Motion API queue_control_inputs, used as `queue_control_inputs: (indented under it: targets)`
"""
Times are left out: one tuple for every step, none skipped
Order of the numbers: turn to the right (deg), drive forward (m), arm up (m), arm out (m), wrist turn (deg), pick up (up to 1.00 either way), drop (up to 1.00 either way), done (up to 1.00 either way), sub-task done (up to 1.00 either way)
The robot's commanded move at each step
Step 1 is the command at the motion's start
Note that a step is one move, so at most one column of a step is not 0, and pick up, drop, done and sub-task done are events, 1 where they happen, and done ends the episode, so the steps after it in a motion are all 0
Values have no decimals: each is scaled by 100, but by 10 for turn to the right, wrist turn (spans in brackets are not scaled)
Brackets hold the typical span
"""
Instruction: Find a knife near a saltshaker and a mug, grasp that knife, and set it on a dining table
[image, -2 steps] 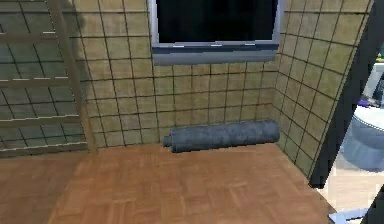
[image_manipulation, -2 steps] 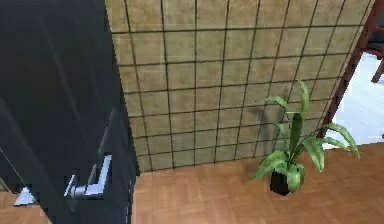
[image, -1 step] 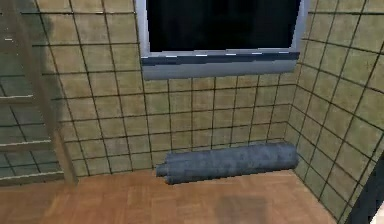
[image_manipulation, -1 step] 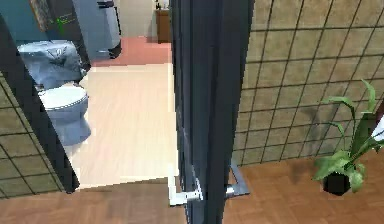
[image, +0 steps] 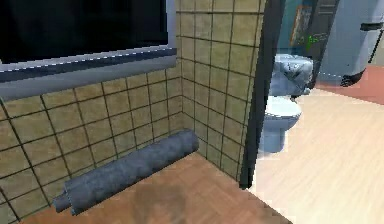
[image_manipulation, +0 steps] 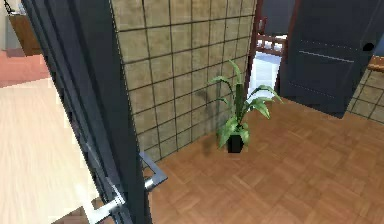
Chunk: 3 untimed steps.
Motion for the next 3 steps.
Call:
queue_control_inputs:
  targets:
    - [0, 40, 0, 0, 0, 0, 0, 0, 0]
    - [450, 0, 0, 0, 0, 0, 0, 0, 0]
    - [0, 40, 0, 0, 0, 0, 0, 0, 0]
